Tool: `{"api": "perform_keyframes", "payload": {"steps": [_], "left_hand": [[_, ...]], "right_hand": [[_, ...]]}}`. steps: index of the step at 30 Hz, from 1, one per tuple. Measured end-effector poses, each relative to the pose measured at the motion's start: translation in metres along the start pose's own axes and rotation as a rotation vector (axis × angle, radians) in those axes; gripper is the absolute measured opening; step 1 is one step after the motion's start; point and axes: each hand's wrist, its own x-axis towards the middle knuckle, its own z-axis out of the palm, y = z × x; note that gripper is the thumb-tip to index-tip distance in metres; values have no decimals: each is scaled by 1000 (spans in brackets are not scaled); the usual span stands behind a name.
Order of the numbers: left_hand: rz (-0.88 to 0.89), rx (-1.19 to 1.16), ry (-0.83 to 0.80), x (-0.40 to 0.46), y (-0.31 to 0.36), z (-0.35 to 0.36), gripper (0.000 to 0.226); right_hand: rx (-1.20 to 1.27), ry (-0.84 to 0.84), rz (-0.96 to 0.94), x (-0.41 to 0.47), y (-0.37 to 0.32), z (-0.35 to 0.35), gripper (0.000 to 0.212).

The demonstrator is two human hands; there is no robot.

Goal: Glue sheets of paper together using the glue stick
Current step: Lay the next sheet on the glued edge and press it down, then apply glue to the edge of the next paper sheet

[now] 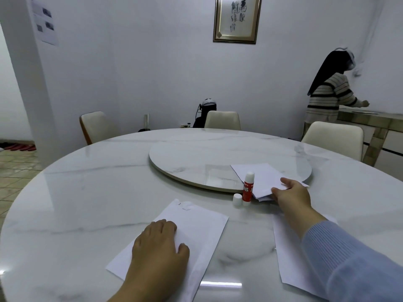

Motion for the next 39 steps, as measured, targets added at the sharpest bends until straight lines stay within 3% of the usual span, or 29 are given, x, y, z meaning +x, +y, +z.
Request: {"api": "perform_keyframes", "payload": {"steps": [10,13,16,19,26,32,35,37,39], "left_hand": [[-2,20,2,1,-2,1,30],[-2,53,-39,-1,0,3,42],[8,102,-140,-3,4,4,61],[48,117,-170,-3,5,2,63],[110,97,-222,-5,8,-4,65],[165,110,-303,-5,7,-7,67],[243,162,-474,-1,6,-13,66],[278,158,-641,9,5,-24,64],[296,154,-761,21,8,-36,63]], "right_hand": [[-131,72,24,-8,-5,-9,52],[-221,100,-51,-19,-13,-10,49],[-350,-82,-120,-32,-21,1,61],[-408,-204,-80,-39,-24,20,79],[-313,-107,-82,-36,-19,42,39],[-142,95,-387,-55,-35,36,25],[0,-164,-333,-69,-51,20,24],[-43,-333,-322,-79,-51,7,21],[-40,-342,-344,-88,-41,-5,19]]}}
